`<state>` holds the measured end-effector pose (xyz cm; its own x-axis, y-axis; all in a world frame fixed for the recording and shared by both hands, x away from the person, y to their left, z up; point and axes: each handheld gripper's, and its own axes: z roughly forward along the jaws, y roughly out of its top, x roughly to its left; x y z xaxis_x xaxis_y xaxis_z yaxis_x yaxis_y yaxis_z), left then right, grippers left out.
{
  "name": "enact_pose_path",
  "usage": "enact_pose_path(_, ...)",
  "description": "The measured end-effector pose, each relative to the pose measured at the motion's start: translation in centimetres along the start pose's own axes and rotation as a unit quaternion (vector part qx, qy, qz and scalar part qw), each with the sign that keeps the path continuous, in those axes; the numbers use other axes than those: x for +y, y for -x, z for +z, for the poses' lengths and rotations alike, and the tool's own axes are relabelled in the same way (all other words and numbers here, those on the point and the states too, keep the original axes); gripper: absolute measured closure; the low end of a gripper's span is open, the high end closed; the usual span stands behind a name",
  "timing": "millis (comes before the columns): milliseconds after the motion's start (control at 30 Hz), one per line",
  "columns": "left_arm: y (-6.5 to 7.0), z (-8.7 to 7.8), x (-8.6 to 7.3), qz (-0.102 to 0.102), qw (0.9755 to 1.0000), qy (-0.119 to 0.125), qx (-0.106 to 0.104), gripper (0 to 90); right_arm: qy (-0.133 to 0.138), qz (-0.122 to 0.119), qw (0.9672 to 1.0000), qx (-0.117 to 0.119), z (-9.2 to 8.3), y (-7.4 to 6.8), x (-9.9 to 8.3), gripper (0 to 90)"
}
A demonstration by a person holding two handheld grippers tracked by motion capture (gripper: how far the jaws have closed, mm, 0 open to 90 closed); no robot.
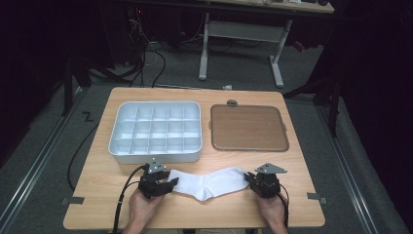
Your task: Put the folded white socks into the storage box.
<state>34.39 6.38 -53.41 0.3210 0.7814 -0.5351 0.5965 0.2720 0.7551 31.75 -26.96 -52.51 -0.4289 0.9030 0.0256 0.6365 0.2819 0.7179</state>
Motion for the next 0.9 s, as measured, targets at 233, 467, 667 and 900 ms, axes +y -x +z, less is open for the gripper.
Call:
enact_pose_path(233, 0.2, -0.4, 0.5, -0.012, 0.9998, 0.018, -0.007, 42.7, 0.005, 0.005, 1.0000, -0.004, -0.1, 0.4, 0.0, 71.2)
enact_pose_path(467, 0.6, -1.4, 0.7, -0.025, 0.9995, 0.019, -0.002, 41.9, 0.042, 0.006, 0.9991, -0.008, -2.0, -0.3, 1.0, 62.7)
enact_pose_path(667, 0.4, -1.7, 0.1, -0.037, 0.9988, 0.025, 0.018, 45.8, 0.058, -0.013, 0.9979, 0.026, -2.5, -1.9, 2.0, 69.5)
enact_pose_path(900, 0.4, -1.4, -0.6, -0.023, 0.9990, 0.017, 0.033, 49.1, 0.037, -0.067, 0.9924, 0.096, 0.0, -6.4, 3.0, 77.3)
